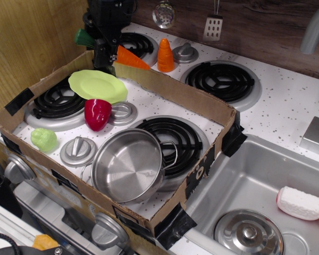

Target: Take carrot off plate

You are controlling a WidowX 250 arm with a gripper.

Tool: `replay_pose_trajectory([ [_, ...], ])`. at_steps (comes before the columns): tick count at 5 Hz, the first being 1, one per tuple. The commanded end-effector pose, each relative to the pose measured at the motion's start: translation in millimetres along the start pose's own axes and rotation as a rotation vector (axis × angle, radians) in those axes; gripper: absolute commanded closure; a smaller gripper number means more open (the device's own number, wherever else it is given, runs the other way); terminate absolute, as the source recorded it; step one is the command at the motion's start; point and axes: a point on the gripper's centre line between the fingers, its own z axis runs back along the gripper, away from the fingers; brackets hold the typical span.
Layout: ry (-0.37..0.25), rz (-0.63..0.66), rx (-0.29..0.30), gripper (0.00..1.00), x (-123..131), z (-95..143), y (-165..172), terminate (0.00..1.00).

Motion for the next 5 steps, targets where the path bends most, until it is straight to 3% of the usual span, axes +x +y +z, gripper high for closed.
replay_pose_trajectory([
  [1,0.028,0.379,-0.114,1.00,11,24,-14,0.00],
  [2,0.121,0.612,-0.127,1.00,24,22,-31,0.00],
  [3,0.153,0.868,-0.087,1.00,47,21,-42,0.00],
  [5,0.139,1.399,-0.042,1.00,73,20,-66,0.00],
])
